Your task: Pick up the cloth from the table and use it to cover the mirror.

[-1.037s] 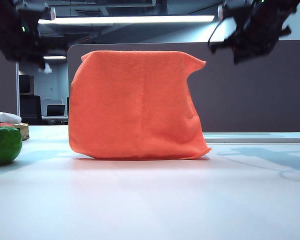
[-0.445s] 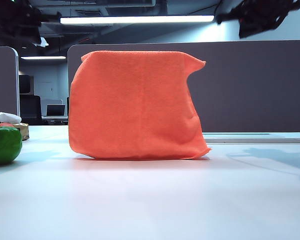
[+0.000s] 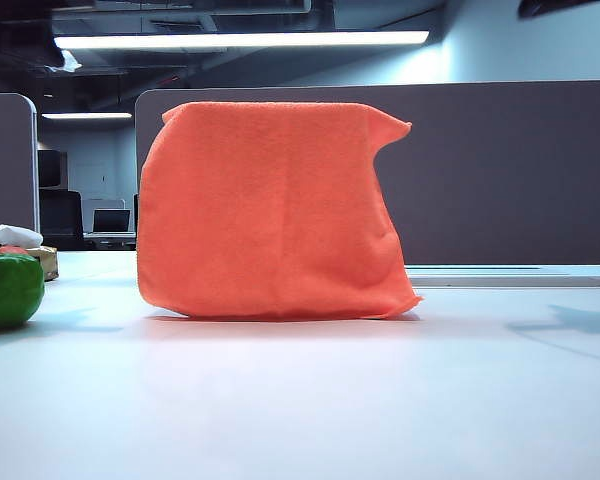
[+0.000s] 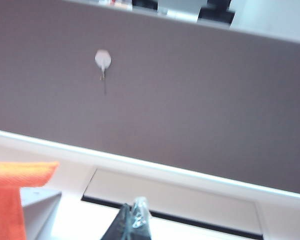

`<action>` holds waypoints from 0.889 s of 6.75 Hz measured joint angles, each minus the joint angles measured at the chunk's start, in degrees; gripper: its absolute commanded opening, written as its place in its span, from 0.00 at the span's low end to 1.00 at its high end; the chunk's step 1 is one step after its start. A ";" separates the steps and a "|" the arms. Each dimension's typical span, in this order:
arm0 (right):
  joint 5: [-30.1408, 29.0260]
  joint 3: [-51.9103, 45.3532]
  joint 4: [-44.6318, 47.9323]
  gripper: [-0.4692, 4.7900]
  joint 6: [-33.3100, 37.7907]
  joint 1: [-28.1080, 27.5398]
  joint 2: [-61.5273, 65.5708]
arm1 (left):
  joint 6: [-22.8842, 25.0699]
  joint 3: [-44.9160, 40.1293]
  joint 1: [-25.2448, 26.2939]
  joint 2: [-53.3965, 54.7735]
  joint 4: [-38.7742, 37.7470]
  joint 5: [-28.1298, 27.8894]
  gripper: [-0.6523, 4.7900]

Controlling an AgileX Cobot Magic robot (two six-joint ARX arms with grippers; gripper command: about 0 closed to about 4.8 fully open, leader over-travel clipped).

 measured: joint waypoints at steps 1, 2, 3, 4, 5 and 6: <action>-4.33 -12.48 0.83 0.08 0.04 -0.02 -16.26 | -1.51 -10.10 0.00 -12.66 1.86 5.86 0.11; -4.37 -29.81 -2.08 0.08 0.04 -0.02 -36.30 | -2.45 -23.74 -0.04 -48.00 -12.44 4.74 0.11; -5.20 -31.15 -2.67 0.08 0.07 -0.02 -38.16 | -2.45 -24.85 -0.04 -52.11 -15.32 4.66 0.11; -6.54 -33.35 -3.04 0.08 2.19 -0.02 -42.51 | -2.47 -26.18 -0.04 -59.25 -22.08 4.70 0.11; -6.54 -35.26 -3.61 0.08 3.72 -0.02 -46.71 | -2.47 -26.40 -0.04 -63.54 -27.02 4.63 0.11; -6.62 -37.99 -5.46 0.08 4.07 -0.11 -52.76 | -2.51 -26.25 -0.04 -65.94 -31.32 3.80 0.11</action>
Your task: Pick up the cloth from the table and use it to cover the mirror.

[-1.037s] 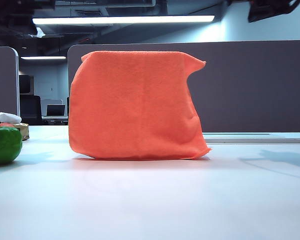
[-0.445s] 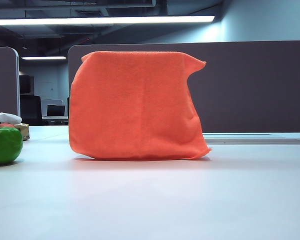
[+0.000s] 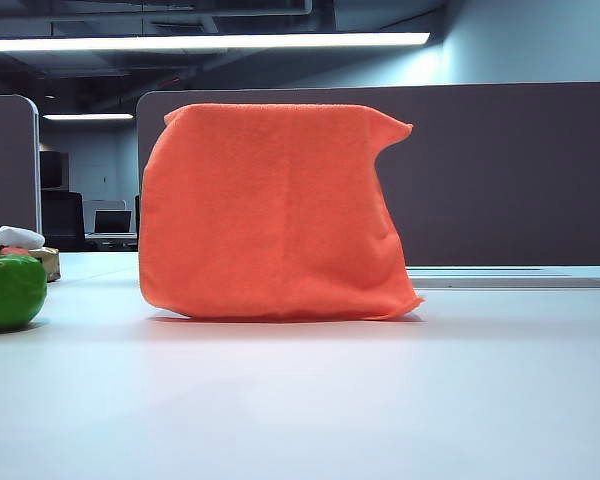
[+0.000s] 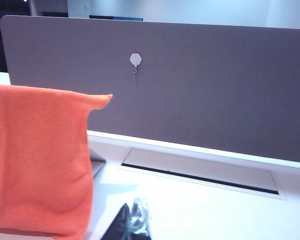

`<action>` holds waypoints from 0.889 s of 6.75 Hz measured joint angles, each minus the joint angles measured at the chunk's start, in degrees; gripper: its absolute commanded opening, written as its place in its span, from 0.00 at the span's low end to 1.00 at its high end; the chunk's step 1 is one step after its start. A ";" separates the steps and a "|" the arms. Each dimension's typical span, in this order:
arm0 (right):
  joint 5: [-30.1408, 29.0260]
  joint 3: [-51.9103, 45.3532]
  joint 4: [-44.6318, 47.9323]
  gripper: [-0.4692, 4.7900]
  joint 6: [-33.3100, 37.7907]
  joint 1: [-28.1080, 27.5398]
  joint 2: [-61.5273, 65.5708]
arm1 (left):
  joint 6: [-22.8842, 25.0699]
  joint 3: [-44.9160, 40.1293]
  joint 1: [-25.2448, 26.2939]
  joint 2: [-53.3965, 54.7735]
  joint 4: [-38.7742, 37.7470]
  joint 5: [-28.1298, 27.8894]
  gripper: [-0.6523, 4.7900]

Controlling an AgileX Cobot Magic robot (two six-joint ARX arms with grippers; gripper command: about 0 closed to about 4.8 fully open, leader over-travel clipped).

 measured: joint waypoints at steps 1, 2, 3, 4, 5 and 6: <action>-0.70 -2.75 -4.76 0.08 0.90 0.02 -7.78 | -0.55 -0.46 0.02 -0.13 -2.75 -0.35 0.11; -0.76 -4.20 -10.10 0.08 1.70 -0.76 -13.03 | -1.11 -0.83 0.04 -0.22 -3.65 -0.44 0.11; -0.92 -7.61 -8.44 0.08 2.95 -1.57 -13.07 | -3.78 -3.32 0.04 -0.15 -4.33 -0.57 0.11; -0.76 -11.96 -2.16 0.08 3.02 -1.66 -13.07 | -5.95 -5.01 -0.02 -0.17 -4.04 -0.59 0.11; 2.58 -13.94 1.46 0.08 1.64 -4.31 -13.09 | -6.27 -11.78 0.00 -0.17 1.53 -3.15 0.11; 2.56 -13.94 1.44 0.08 1.57 -5.42 -13.07 | -6.27 -13.75 0.00 -0.17 4.00 -3.15 0.11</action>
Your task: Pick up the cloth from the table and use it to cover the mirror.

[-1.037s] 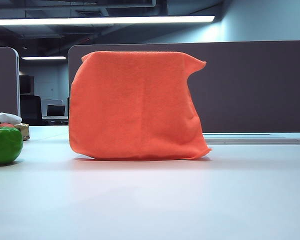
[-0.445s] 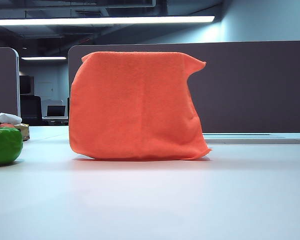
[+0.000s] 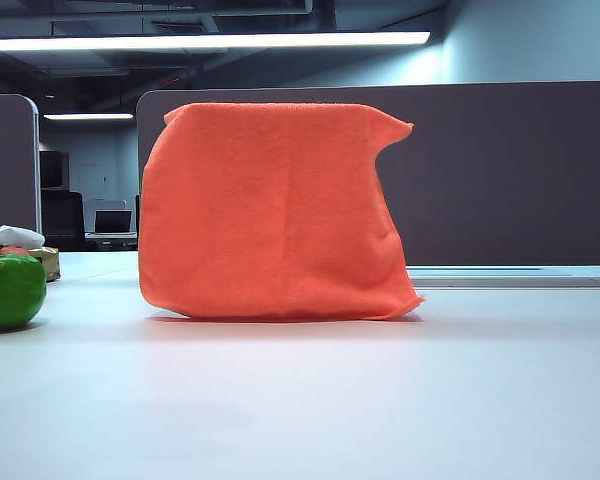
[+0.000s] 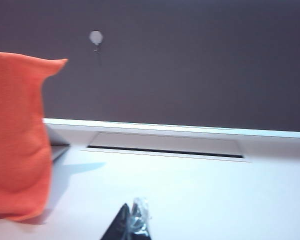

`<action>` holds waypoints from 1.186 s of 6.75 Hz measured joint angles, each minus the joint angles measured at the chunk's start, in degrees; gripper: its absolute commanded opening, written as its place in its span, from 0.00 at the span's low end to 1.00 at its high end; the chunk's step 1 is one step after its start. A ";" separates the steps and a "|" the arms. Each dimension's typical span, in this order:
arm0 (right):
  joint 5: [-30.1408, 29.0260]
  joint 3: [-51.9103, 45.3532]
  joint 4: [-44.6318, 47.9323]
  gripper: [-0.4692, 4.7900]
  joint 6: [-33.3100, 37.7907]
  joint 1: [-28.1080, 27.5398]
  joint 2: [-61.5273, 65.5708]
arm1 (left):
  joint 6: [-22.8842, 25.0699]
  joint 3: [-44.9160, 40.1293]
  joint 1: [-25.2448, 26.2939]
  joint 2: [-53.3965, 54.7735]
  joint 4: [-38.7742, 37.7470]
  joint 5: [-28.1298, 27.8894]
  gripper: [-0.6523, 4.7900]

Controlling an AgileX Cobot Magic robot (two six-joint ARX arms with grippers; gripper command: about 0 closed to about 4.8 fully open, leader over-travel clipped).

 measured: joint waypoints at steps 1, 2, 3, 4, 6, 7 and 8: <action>-3.50 0.00 -0.13 0.08 0.13 -4.76 0.00 | 3.52 -7.78 -0.02 0.07 6.14 5.81 0.11; -7.69 0.00 -0.33 0.08 0.00 -4.79 -0.02 | 7.67 -7.78 0.00 0.07 6.21 5.75 0.11; -7.69 0.00 -0.11 0.08 -0.09 -4.79 -0.02 | 7.96 -7.78 0.00 0.07 6.25 5.57 0.11; -7.76 0.00 0.79 0.08 -0.13 -4.81 0.00 | 8.09 -7.85 0.02 0.07 6.71 5.20 0.11; -24.57 0.00 5.49 0.08 -1.60 -18.60 -0.02 | 7.72 -7.89 15.15 0.09 15.58 18.78 0.11; -22.51 0.00 5.49 0.08 -1.60 -16.83 -0.02 | 5.57 -7.89 14.91 0.09 15.54 17.40 0.11; -21.31 0.00 5.49 0.08 -2.10 -13.16 -0.02 | 5.11 -7.89 14.03 0.11 15.56 16.79 0.11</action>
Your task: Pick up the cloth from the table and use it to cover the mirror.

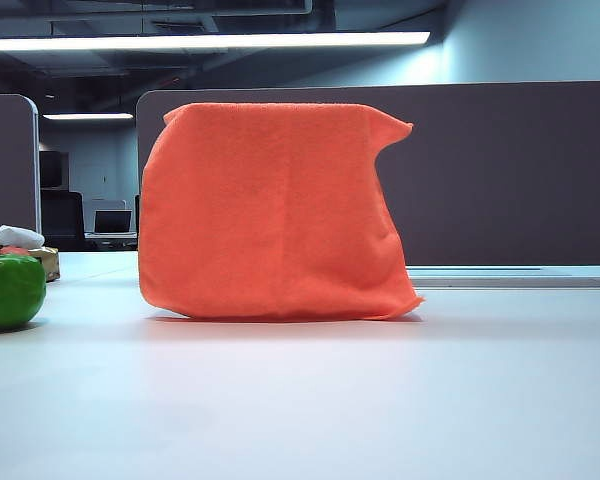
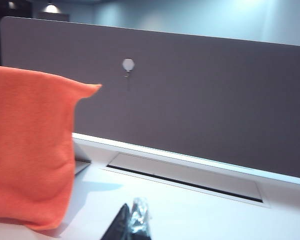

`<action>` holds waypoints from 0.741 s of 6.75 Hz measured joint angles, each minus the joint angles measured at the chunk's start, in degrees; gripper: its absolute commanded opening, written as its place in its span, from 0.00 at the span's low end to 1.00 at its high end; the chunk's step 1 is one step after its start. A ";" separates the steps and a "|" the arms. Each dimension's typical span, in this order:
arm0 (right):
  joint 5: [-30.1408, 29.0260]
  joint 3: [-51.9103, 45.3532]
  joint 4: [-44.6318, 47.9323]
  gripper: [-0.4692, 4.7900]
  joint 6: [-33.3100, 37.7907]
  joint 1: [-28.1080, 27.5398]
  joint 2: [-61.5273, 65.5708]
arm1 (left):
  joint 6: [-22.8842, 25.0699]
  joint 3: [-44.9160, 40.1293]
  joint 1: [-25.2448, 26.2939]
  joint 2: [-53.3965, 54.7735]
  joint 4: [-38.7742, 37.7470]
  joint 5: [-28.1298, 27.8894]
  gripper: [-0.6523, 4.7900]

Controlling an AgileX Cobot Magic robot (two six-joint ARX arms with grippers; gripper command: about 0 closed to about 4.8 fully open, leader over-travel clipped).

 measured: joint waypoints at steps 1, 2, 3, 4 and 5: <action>4.87 0.00 0.00 0.08 -0.81 4.33 0.00 | 0.07 0.00 -5.01 0.00 0.00 -3.96 0.11; 7.96 0.00 -0.02 0.08 -1.29 6.23 0.02 | 1.01 0.00 -9.70 0.00 0.00 -9.33 0.11; 8.37 0.00 -0.02 0.08 -1.29 6.27 0.02 | 1.86 0.00 -11.23 0.00 0.00 -10.69 0.11; 8.83 0.00 -0.02 0.08 -1.29 6.23 0.02 | 3.10 0.00 -11.15 0.00 0.02 -11.23 0.11; 8.79 0.00 -0.02 0.08 -1.29 5.40 0.02 | 3.58 0.00 -11.08 0.00 0.02 -11.23 0.11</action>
